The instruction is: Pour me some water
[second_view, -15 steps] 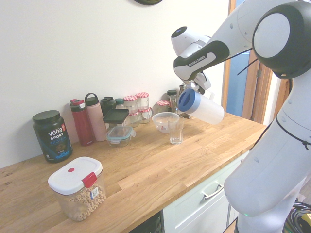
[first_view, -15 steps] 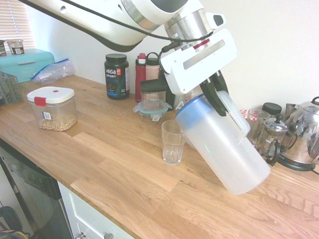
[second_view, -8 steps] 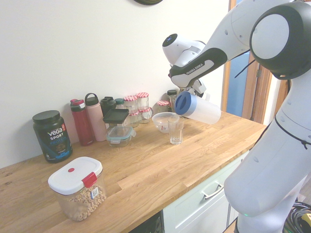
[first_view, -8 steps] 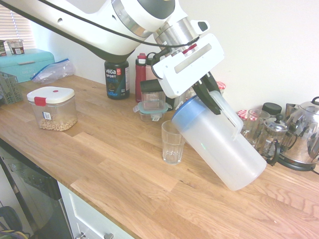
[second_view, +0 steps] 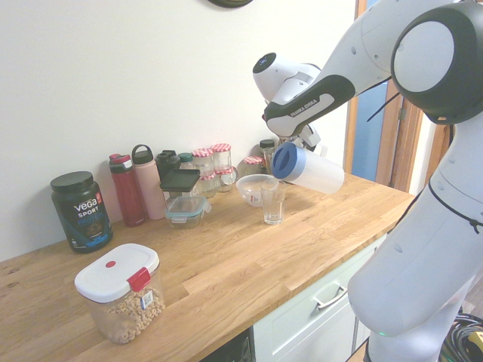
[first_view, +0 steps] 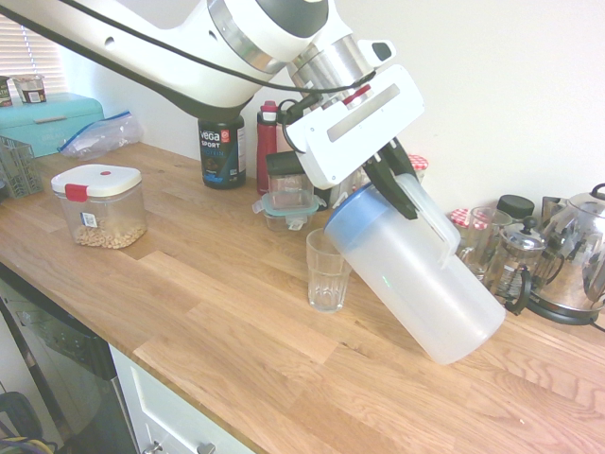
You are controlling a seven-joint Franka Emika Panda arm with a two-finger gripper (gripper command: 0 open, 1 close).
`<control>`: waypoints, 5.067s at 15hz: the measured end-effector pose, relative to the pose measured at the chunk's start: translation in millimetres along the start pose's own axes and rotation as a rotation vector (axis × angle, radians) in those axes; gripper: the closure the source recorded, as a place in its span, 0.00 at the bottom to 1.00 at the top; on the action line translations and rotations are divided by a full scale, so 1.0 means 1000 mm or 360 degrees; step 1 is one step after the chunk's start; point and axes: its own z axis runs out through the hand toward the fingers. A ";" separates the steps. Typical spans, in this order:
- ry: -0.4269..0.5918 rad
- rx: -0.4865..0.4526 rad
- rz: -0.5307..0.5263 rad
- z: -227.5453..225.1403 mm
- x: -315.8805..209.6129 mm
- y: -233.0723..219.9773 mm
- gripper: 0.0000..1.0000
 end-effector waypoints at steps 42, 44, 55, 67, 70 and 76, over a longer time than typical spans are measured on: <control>0.0694 0.0793 0.2020 -0.239 -0.028 -0.192 1.00; 0.0710 0.0832 0.1996 -0.234 -0.005 -0.206 1.00; 0.0639 0.0712 0.1958 -0.179 0.066 -0.285 1.00; 0.0615 0.0751 0.1961 -0.172 0.112 -0.306 1.00; 0.0622 0.0759 0.1947 -0.173 0.123 -0.304 0.00; 0.0615 0.0799 0.1925 -0.178 0.126 -0.304 0.00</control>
